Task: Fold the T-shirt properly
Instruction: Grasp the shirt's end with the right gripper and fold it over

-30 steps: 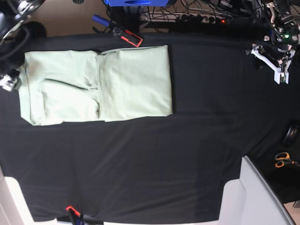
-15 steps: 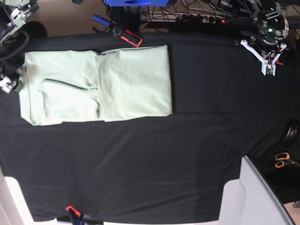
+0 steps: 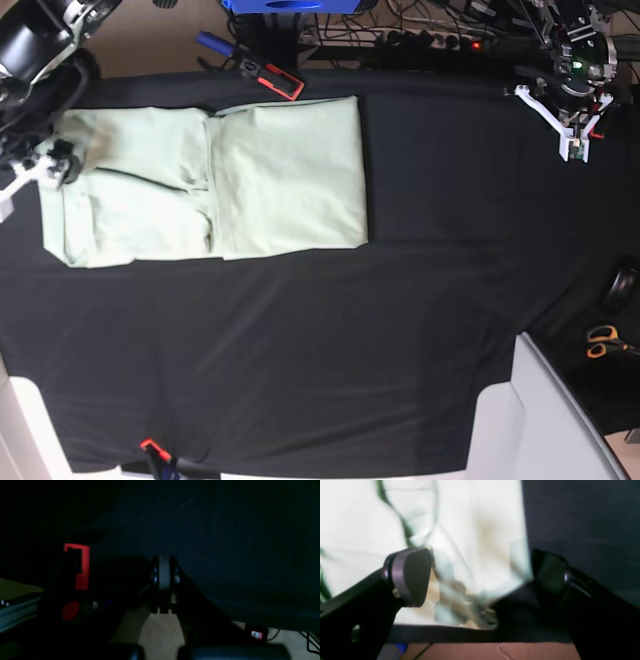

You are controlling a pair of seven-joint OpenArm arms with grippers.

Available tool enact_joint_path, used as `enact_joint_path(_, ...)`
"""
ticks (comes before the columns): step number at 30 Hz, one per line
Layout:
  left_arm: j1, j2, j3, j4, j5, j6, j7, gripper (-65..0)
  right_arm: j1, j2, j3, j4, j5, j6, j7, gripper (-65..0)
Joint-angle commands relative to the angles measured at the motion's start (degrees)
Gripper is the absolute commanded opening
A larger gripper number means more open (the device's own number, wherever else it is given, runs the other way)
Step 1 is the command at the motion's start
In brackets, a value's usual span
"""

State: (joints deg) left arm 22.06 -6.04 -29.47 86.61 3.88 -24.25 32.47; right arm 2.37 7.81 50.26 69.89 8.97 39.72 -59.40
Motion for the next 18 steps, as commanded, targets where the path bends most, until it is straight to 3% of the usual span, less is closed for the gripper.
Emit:
enact_joint_path(1,0.05,-0.51,-0.2,0.91,-0.32,0.21,-0.78,-65.0,0.84,1.02,-0.11,0.93,0.74,0.28,0.71,-3.6)
enact_joint_path(6,0.05,-0.51,-0.2,0.82,-0.14,0.21,-0.69,-65.0,1.28,-0.91,-1.16,0.93,0.74,0.28,0.89,-3.6)
enact_joint_path(12,0.4,-0.51,-0.2,0.82,-0.14,0.21,-0.6,-65.0,2.86,-0.47,-3.97,-2.77,0.83,0.28,3.26,-3.6)
enact_joint_path(18,1.36,-0.59,-0.2,0.82,-0.14,0.21,-0.78,-65.0,4.71,0.93,4.38,-4.52,2.32,0.28,3.53,-3.6)
